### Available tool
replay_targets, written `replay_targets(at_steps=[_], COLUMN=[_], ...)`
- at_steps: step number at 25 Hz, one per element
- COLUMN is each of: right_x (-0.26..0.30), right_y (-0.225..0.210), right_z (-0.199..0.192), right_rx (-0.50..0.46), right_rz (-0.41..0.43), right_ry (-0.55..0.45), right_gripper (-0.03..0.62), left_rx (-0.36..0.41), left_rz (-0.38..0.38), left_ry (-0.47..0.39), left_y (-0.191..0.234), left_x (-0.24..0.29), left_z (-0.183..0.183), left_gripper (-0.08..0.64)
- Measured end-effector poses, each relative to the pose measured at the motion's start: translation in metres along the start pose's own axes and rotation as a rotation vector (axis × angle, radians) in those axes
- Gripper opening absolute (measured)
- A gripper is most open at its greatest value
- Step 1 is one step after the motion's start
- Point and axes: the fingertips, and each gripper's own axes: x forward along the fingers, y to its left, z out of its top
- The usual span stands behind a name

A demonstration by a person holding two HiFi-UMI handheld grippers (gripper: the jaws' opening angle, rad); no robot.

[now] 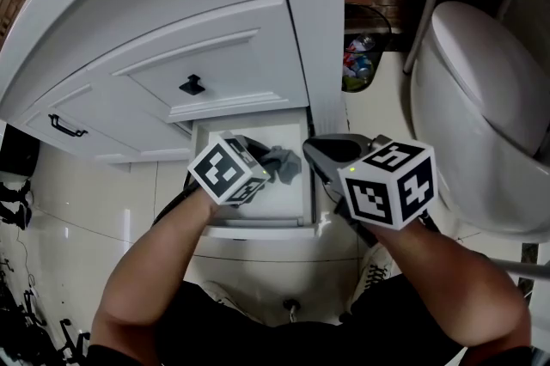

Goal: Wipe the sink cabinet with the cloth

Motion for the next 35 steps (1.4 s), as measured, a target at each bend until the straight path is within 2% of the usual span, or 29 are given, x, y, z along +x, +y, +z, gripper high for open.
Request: replay_targets(at_steps=[14, 23, 35], right_x=[0.01, 0.014, 0.013], right_y=[0.007, 0.006, 0.006], right_z=[-0.003, -0.007, -0.005], right_rx=[-0.011, -0.019, -0.02], right_rz=[0.013, 0.002, 0.001], right_ry=[0.02, 0.029, 0.025], right_gripper=[0.006, 0.006, 0.006], left_rx=[-0.045, -0.076, -0.099], left_rz=[0.108, 0.142, 0.16], left_ry=[0.08, 0.149, 0.164], left_y=[0.042, 0.063, 0.073], left_x=[-0.03, -0.049, -0.06], left_z=[-0.054, -0.094, -0.106], left_gripper=[0.038, 0.038, 0.038])
